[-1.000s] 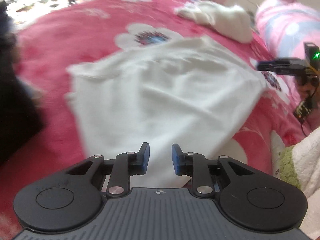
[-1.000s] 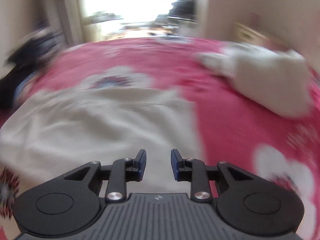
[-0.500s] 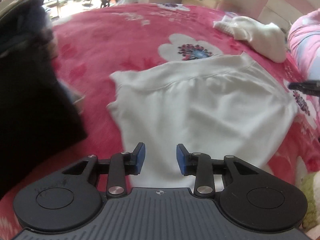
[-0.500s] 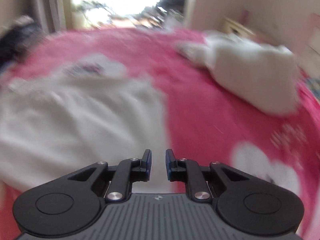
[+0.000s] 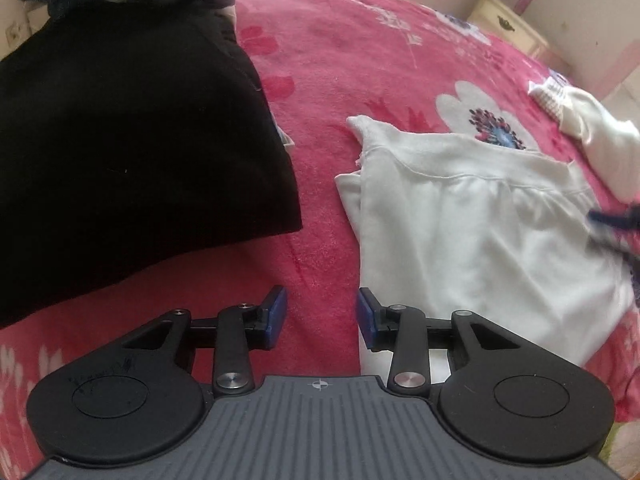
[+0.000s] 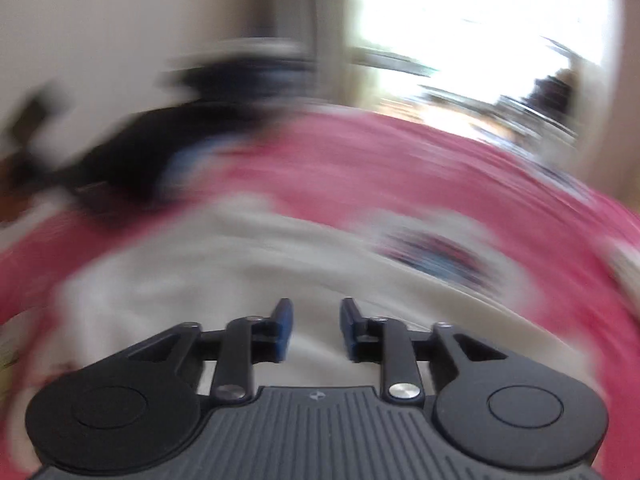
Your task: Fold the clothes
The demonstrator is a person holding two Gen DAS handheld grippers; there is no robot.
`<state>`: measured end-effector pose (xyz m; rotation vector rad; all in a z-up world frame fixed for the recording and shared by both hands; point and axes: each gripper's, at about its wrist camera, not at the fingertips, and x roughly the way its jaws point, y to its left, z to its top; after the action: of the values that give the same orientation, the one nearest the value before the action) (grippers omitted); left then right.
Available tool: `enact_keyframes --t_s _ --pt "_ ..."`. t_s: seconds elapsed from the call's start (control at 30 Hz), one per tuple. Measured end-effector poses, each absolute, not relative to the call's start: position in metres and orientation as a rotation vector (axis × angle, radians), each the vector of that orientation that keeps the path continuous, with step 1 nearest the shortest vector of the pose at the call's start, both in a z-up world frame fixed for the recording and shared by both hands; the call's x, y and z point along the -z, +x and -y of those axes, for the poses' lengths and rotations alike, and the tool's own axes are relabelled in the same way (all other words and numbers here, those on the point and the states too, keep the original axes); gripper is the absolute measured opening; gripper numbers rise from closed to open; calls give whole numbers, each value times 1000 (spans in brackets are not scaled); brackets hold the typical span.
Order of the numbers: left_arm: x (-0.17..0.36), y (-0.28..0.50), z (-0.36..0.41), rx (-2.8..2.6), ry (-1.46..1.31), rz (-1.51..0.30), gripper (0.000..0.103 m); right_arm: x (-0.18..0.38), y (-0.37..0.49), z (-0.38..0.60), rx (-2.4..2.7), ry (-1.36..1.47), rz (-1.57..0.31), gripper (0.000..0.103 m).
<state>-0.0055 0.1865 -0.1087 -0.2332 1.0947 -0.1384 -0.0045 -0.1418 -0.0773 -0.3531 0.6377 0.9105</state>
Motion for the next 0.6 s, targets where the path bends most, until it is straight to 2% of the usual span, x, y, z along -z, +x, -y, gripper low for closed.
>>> enact_keyframes --t_s 0.13,0.2,0.33,0.5,0.6 --pt "115 -4 -195 145 -279 -1115 38 98 -54 59 -1188 -546 -550 41" --pt "115 -7 -201 145 -310 -1116 38 110 -75 30 -1259 -647 -493 48" --pt "115 -11 -211 162 -361 -1105 38 133 -98 -2 -1327 -842 -421 54" --pt "120 -13 -218 186 -424 -1107 39 157 -100 -20 -1296 -985 -390 53" --pt "122 -12 -220 194 -456 -1114 39 150 -80 -22 -1252 -867 -496 25"
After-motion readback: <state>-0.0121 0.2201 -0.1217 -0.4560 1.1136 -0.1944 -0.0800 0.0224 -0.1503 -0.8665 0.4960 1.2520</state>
